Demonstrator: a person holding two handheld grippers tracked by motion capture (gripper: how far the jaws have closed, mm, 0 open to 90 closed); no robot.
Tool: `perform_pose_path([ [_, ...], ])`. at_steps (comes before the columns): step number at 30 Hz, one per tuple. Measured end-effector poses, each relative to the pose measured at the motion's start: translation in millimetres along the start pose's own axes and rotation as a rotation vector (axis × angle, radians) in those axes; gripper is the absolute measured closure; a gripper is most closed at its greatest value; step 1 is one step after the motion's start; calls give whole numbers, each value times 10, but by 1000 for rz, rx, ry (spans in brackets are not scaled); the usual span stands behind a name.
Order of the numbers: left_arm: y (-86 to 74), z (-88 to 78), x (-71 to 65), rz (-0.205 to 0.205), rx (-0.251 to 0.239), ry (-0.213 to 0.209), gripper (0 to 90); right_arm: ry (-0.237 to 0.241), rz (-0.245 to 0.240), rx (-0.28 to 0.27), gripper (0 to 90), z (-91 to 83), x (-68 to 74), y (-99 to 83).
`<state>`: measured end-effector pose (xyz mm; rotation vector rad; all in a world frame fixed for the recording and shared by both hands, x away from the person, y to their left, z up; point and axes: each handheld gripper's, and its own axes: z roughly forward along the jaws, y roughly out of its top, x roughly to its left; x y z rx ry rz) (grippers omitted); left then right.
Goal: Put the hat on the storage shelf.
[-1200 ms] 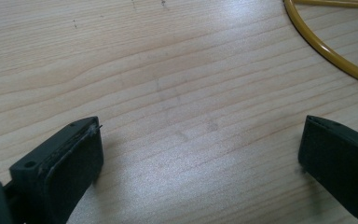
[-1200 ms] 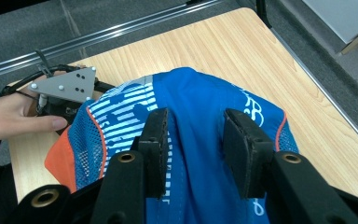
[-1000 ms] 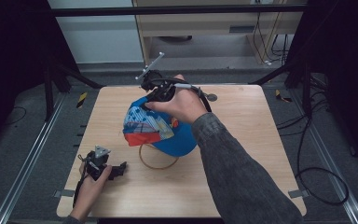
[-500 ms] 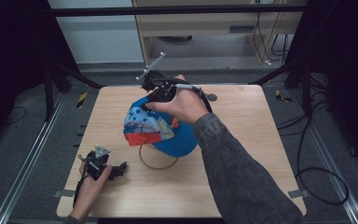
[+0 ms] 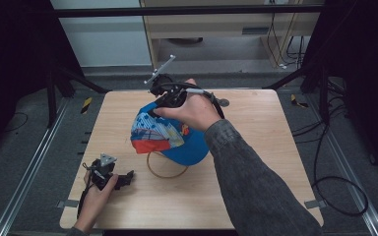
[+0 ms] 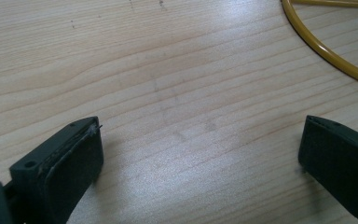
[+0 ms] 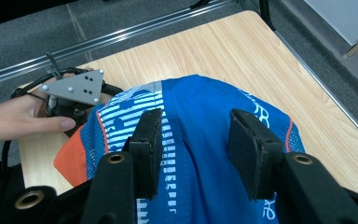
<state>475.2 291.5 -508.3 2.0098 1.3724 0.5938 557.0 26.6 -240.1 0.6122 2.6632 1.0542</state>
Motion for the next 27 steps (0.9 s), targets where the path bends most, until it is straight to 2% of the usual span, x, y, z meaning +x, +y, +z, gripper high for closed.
perform_pose_path([
  [15,0,0,2,2,1,1,0,-14,22,-22,463,-124,-29,-37],
  [19,0,0,2,2,0,1,0,-38,41,-43,353,-220,-61,-84],
  [21,0,0,2,3,0,1,0,-43,46,-47,328,-234,-66,-96],
  [22,0,-1,2,3,1,1,0,-59,48,-61,264,-280,-86,-139],
  [23,0,-1,2,3,1,1,0,-59,48,-61,264,-280,-86,-139],
  [24,0,0,0,1,0,1,0,-75,56,-80,200,-326,-112,-189],
  [27,0,0,1,1,1,0,0,-93,74,-97,156,-375,-146,-249],
])
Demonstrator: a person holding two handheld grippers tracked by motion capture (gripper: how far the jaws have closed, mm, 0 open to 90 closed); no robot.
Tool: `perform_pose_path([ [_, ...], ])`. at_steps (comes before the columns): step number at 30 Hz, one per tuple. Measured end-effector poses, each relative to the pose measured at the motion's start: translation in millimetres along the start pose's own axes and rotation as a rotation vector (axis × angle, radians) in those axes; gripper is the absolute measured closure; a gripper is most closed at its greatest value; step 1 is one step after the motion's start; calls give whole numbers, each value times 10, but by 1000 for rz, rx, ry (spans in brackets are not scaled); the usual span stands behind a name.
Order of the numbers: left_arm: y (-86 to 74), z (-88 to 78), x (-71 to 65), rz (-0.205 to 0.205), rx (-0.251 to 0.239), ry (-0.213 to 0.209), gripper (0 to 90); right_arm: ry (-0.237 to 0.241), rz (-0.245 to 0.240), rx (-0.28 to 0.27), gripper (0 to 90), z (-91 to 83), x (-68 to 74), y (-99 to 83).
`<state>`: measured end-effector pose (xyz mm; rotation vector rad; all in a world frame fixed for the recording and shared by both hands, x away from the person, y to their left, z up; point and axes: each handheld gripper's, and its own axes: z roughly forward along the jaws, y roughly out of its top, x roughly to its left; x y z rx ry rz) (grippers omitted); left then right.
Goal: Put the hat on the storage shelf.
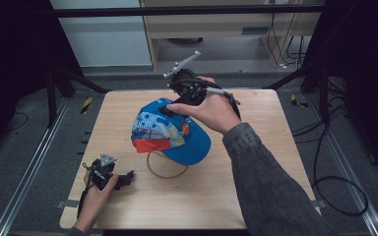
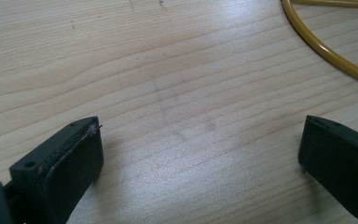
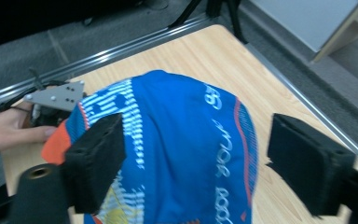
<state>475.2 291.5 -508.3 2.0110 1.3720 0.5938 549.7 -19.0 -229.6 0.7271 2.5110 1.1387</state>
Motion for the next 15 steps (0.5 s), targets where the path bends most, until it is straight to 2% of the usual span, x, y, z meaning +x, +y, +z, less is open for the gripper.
perform_pose_path([
  [5,0,-2,2,4,3,-1,0,-47,19,-47,94,-149,-117,-179],
  [7,0,-2,2,3,3,-1,0,-65,39,-78,80,-244,-184,-314],
  [11,-1,1,1,2,-1,-1,0,-87,55,-96,77,-321,-234,-450],
  [12,-1,1,1,3,-1,-1,0,-112,66,-101,79,-369,-271,-572],
  [15,-2,1,0,0,-1,-1,0,-124,84,-107,85,-402,-306,-680],
])
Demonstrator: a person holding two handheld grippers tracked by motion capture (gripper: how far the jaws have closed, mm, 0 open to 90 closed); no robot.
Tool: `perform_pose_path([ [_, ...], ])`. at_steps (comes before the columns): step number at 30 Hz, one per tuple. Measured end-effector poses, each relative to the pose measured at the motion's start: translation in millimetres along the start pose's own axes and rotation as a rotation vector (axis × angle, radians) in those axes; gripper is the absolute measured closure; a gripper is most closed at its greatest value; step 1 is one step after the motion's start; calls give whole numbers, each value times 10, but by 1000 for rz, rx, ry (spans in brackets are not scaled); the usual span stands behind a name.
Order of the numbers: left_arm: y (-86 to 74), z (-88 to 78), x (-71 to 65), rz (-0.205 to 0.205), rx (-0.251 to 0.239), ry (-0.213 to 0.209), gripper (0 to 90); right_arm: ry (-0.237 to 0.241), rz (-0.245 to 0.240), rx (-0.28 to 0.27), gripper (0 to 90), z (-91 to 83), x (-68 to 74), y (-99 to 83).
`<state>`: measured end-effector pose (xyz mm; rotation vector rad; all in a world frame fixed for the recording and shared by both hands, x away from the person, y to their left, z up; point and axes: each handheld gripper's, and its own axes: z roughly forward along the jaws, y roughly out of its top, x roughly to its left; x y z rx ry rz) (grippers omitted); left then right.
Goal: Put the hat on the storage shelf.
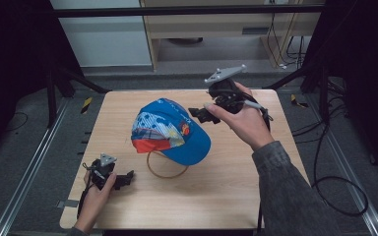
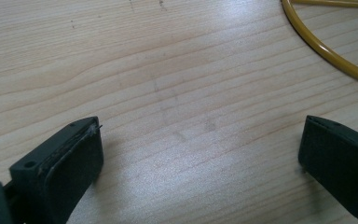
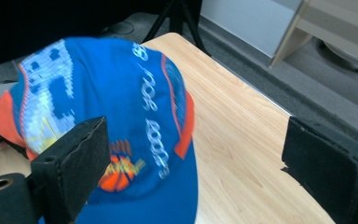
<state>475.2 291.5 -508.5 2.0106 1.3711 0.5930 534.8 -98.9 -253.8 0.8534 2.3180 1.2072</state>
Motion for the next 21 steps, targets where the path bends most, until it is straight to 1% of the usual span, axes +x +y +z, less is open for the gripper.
perform_pose_path([
  [1,0,0,0,0,0,0,0,-17,12,-3,94,-34,-44,-101],
  [2,0,-2,2,3,3,0,0,-17,12,-3,94,-34,-44,-101],
  [3,0,-2,2,3,3,0,0,-37,23,-3,107,-61,-87,-188],
  [5,0,-2,2,3,3,0,0,-39,28,-6,114,-71,-102,-217],
  [8,0,-2,2,3,3,0,0,-52,43,-9,116,-121,-159,-354],
  [12,0,-2,2,3,3,0,0,-68,40,-6,119,-151,-194,-472],
  [13,0,-2,2,3,3,0,0,-68,40,-6,119,-151,-194,-472],
  [14,0,-2,2,3,3,0,0,-74,52,-14,121,-167,-215,-556],
  [16,0,-2,2,3,3,0,0,-76,55,-14,121,-171,-222,-587],
  [17,0,-2,3,3,3,0,0,-84,55,-9,121,-175,-237,-653],
  [20,0,-2,3,3,3,0,0,-95,74,-3,121,-181,-270,-785],
  [21,0,-2,3,3,3,0,0,-102,88,0,120,-184,-291,-888],
])
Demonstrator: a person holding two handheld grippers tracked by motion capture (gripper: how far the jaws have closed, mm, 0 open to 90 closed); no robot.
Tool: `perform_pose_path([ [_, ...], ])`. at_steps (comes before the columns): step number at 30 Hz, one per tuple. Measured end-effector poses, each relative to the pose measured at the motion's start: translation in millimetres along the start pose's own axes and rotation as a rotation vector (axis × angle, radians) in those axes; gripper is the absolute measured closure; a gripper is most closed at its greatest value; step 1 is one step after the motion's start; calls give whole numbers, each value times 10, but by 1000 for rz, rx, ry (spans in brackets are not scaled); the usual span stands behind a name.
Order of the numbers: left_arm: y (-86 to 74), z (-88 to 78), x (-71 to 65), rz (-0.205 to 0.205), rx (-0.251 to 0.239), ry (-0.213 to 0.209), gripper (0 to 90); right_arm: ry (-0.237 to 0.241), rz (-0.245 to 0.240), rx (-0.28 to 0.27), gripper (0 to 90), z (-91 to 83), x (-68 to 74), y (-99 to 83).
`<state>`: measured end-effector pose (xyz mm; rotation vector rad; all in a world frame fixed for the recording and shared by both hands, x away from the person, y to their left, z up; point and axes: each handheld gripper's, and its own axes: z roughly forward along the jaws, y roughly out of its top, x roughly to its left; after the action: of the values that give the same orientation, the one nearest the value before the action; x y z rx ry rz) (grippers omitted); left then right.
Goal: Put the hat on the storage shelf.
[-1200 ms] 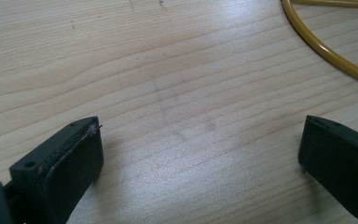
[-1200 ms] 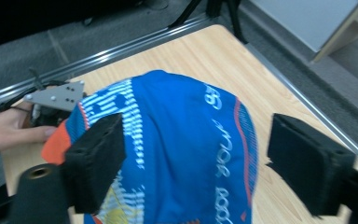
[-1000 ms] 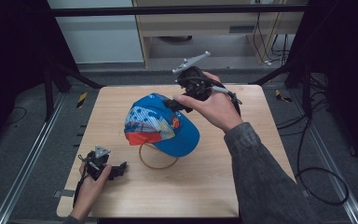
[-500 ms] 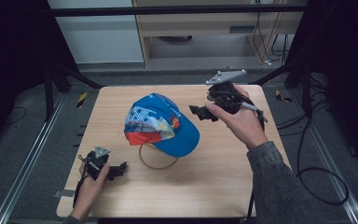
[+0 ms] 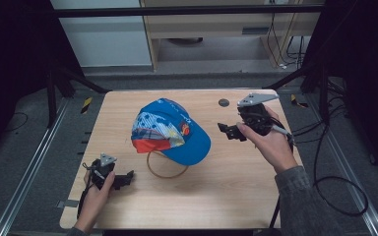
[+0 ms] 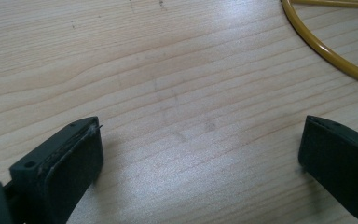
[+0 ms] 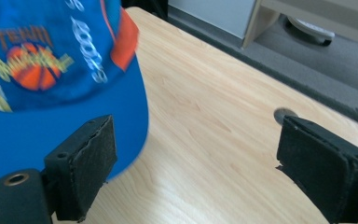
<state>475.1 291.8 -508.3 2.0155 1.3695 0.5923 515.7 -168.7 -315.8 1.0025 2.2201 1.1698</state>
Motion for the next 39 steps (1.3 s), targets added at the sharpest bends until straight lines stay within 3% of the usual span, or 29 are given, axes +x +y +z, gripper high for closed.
perform_pose_path([
  [2,0,0,0,0,0,0,0,-1,1,2,121,2,-11,-39],
  [5,0,0,0,-1,0,-1,0,-19,30,6,121,28,-42,-288],
  [8,0,0,0,0,0,-1,0,-23,40,4,122,46,-53,-393],
  [9,0,0,1,0,0,0,0,-27,56,5,124,78,-63,-523],
  [17,0,0,1,0,0,0,0,-59,88,31,128,211,-79,-912],
  [25,0,0,1,1,1,-1,0,-72,123,71,130,325,-88,-1200],
  [39,0,0,1,0,0,0,0,-93,170,127,125,453,-165,-1528],
])
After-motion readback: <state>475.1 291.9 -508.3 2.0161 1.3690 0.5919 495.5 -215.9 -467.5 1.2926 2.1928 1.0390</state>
